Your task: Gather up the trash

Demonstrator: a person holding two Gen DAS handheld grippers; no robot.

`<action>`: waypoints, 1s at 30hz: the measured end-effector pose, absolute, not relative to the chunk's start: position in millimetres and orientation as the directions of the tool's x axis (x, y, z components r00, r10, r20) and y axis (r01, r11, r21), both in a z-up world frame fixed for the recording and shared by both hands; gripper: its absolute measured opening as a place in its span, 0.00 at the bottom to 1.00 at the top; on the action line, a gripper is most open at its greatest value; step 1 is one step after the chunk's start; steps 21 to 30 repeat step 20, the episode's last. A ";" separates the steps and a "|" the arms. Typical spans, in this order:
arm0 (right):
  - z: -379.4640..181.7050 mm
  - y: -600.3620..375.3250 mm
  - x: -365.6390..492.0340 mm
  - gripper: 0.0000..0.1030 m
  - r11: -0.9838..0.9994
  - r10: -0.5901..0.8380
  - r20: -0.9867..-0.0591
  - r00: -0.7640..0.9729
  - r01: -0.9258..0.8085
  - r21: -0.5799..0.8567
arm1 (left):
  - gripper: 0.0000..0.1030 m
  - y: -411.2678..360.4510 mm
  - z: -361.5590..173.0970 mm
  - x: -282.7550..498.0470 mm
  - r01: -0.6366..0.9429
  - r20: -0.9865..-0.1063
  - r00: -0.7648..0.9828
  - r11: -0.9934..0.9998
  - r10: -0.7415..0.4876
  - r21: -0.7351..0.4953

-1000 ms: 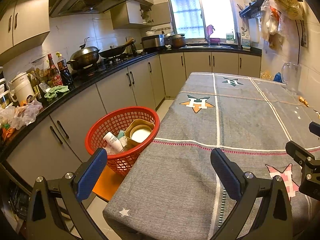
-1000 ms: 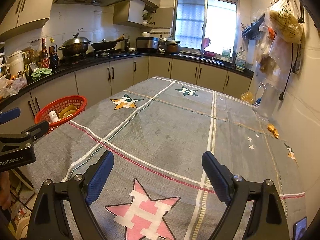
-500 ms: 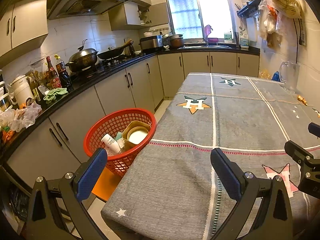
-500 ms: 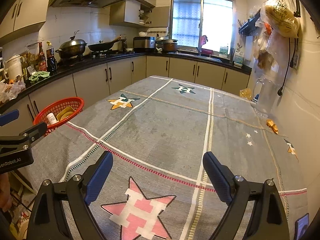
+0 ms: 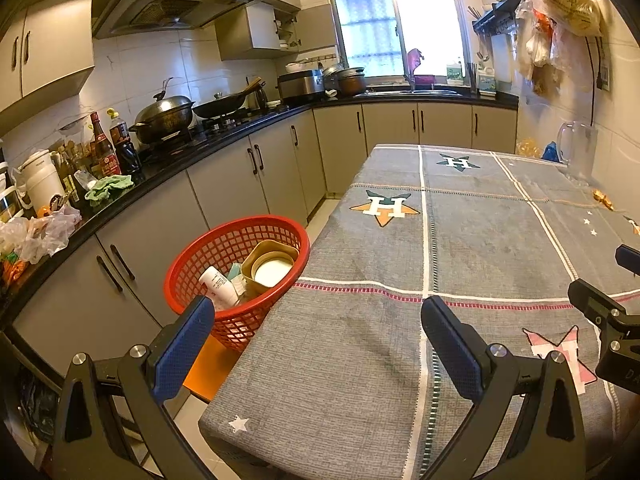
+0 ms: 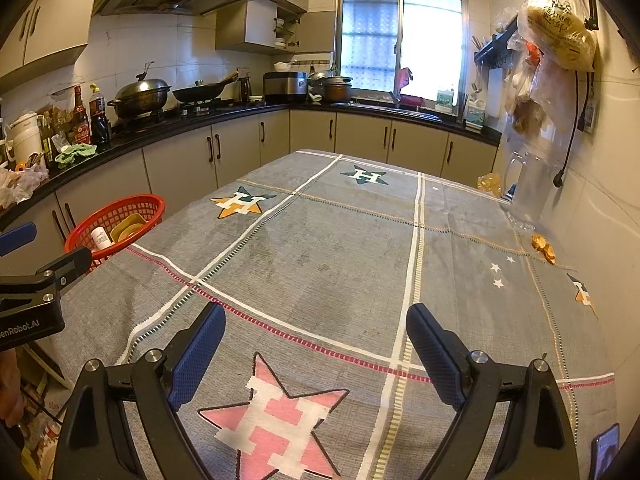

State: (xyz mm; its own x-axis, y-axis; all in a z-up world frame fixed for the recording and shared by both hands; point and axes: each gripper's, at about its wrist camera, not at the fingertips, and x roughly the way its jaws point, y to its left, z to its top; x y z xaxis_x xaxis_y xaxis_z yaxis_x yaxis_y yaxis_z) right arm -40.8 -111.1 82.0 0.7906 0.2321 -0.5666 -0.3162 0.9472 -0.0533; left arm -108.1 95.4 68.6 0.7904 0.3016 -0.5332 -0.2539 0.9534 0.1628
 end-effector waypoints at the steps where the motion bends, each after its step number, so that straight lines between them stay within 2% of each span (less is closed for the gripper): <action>1: 81.8 -111.5 -40.4 0.92 0.948 0.230 -0.567 0.791 -0.314 -0.053 | 1.00 95.3 68.6 -107.5 -0.252 -0.534 0.790 0.954 0.300 0.162; 12: 73.3 -122.2 -25.8 0.93 0.961 0.202 -0.605 0.770 -0.274 -0.027 | 1.00 91.7 66.8 -95.4 -0.220 -0.551 0.790 0.963 0.269 0.154; 20: 55.7 -153.7 15.7 0.99 0.992 0.093 -0.699 0.709 -0.126 0.004 | 1.00 77.3 55.0 -61.2 -0.125 -0.625 0.766 0.988 0.151 0.086; 30: 55.7 -153.7 15.7 0.99 0.992 0.093 -0.699 0.709 -0.126 0.004 | 1.00 77.3 55.0 -61.2 -0.125 -0.625 0.766 0.988 0.151 0.086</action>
